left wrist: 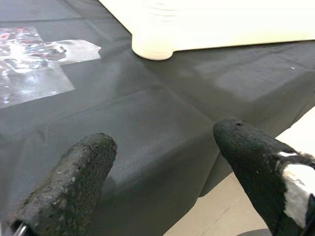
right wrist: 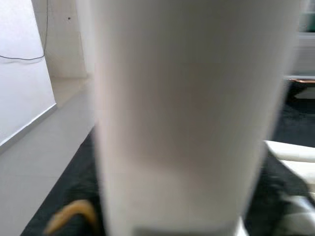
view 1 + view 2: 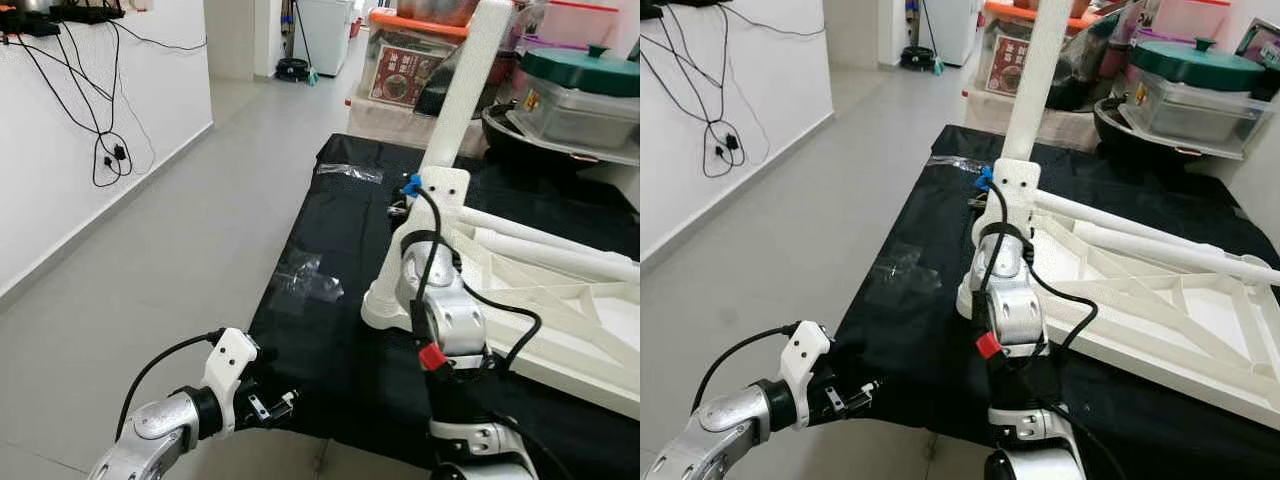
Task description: Building children table
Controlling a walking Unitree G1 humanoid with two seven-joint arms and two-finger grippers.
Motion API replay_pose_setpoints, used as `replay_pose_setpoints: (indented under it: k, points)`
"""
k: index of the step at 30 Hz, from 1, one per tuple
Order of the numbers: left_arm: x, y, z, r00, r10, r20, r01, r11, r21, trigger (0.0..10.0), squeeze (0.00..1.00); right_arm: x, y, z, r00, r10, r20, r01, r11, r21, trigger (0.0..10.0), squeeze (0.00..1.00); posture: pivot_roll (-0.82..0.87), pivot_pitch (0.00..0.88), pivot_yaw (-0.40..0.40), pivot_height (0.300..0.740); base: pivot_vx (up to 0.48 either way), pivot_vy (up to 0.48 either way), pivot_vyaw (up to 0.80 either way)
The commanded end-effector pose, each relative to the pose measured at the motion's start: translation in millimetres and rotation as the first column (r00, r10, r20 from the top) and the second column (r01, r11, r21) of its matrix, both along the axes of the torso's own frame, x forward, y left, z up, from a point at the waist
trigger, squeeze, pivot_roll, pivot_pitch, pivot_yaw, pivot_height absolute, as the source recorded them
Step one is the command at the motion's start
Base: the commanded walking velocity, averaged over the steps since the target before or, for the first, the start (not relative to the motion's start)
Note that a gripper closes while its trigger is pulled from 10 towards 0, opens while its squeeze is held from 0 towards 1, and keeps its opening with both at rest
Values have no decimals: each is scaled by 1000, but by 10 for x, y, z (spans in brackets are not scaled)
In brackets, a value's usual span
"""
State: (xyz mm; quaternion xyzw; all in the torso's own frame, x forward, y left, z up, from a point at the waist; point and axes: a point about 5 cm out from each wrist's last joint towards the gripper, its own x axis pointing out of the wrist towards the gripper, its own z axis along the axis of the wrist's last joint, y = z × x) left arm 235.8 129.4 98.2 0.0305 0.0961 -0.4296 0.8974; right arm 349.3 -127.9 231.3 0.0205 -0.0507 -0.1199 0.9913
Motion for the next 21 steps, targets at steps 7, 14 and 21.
replay_pose_setpoints:
  k: [7,14,21]
  points:
    - [1,-12,-16,1000,-14,-4,14,1000,7,10000,0,-40,-68,120,998,-12,61,12,1000,-6,10000,1000,41,0,-106,740,0,0,0]
    - [2,-12,-20,1000,-16,-6,16,1000,7,10000,0,-68,-93,196,996,17,86,-16,1000,-17,10000,1000,34,0,-100,740,0,0,0]
    - [6,-12,-25,1000,-18,-6,18,1000,9,10000,0,-62,-133,219,981,182,71,-179,983,-51,10000,0,31,0,-98,740,0,0,0]
